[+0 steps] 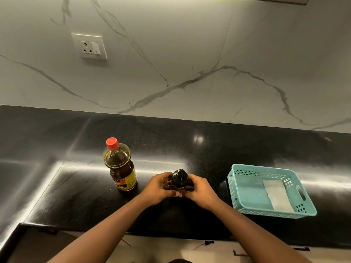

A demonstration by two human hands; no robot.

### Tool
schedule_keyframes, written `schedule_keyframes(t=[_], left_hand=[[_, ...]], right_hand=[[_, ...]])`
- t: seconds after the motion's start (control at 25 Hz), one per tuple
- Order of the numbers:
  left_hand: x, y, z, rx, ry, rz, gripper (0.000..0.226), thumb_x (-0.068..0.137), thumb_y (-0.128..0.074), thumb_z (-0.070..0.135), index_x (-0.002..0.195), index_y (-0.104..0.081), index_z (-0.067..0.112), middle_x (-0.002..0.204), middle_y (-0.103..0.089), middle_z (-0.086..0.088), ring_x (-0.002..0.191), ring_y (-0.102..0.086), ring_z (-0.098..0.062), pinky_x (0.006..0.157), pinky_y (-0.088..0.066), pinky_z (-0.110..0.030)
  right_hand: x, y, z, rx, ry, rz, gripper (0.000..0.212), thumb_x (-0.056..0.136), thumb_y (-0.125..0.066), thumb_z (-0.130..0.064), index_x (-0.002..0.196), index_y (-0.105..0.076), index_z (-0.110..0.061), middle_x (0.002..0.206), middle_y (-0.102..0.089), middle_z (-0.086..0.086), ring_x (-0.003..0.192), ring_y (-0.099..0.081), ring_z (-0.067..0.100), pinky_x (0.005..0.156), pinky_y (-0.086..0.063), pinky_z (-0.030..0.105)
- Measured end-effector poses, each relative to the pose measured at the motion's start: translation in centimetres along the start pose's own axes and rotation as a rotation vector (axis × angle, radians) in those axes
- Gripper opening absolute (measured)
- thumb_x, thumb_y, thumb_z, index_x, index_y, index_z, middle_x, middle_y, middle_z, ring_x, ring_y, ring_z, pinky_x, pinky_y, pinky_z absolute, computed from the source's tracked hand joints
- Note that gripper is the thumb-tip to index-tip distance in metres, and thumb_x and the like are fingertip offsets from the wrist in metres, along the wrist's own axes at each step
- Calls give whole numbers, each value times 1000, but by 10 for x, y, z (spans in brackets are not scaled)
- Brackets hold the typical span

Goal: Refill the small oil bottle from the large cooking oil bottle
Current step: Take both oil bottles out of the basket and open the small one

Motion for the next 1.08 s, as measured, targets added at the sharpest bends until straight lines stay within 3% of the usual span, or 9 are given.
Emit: schedule_keyframes(t=[0.4, 0.52, 0.64, 0.72, 0.76, 0.8, 0.88, 0.96, 1.08], left_hand=[[0, -6, -5, -6, -19, 1, 69, 69, -101, 18, 130, -71, 27, 126, -81, 4, 122, -76, -13, 115, -56, -45], [-4, -11, -9, -49, -22, 20, 80, 69, -100, 8, 139, -64, 25, 134, -78, 0, 130, -72, -13, 118, -54, -41], [-12, -21, -7, 8, -69, 97, 88, 70, -101, 18, 146, -58, 32, 137, -74, 10, 132, -68, -5, 113, -53, -27], [-14, -31, -3, 24, -81, 174, 82, 70, -101, 27, 142, -63, 34, 129, -77, 14, 123, -72, -4, 105, -58, -27], [-14, -36, 0, 28, -72, 214, 75, 70, -101, 28, 136, -66, 35, 122, -79, 15, 116, -75, -3, 100, -61, -28], [-15, -39, 2, 41, -56, 253, 66, 71, -101, 28, 129, -69, 35, 115, -81, 16, 108, -77, -1, 94, -64, -28], [-14, -45, 5, 75, -37, 301, 52, 72, -99, 26, 116, -72, 35, 102, -82, 19, 97, -78, 2, 85, -64, -24], [-14, -47, 6, 110, -39, 309, 46, 74, -97, 27, 112, -73, 36, 96, -80, 22, 94, -76, 6, 81, -61, -17], [-13, -47, 4, 127, -25, 309, 44, 75, -96, 30, 112, -73, 36, 96, -80, 18, 93, -76, 7, 79, -59, -15]], right_hand=[[4, -6, 14, 8, -33, -8, 71, 69, -97, -37, 135, -70, -29, 120, -77, -14, 114, -71, -3, 105, -56, 26], [9, 5, 5, -80, -79, -110, 93, 65, -97, -29, 149, -57, -28, 133, -73, -6, 127, -68, 11, 109, -55, 33], [14, 29, -28, -281, -75, -148, 109, 64, -91, -49, 160, -43, -28, 147, -63, 4, 132, -64, 20, 109, -54, 39], [18, 38, -62, -488, -21, -132, 88, 70, -83, -66, 143, -60, -23, 128, -71, 4, 114, -70, 22, 95, -60, 41], [20, 36, -77, -611, 1, -135, 72, 73, -79, -71, 123, -69, -19, 108, -72, 3, 96, -70, 22, 81, -60, 40], [23, 31, -90, -725, 16, -144, 60, 77, -77, -71, 100, -69, -16, 90, -67, 2, 79, -65, 20, 68, -54, 37], [28, 20, -105, -853, 33, -183, 52, 84, -77, -63, 74, -56, -16, 73, -54, 1, 66, -56, 20, 58, -44, 34], [31, 13, -105, -889, 29, -208, 47, 87, -79, -51, 71, -52, -16, 70, -49, 1, 70, -58, 25, 61, -43, 35], [32, 15, -107, -957, 88, -259, 29, 86, -82, -35, 86, -63, -13, 77, -55, 3, 79, -64, 29, 63, -44, 36]])
Point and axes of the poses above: each hand's wrist, its own x-axis towards the middle knuckle, its own y-axis out of the back of the hand, z = x × y, the point moved 3 cm from there along x, towards the middle knuckle
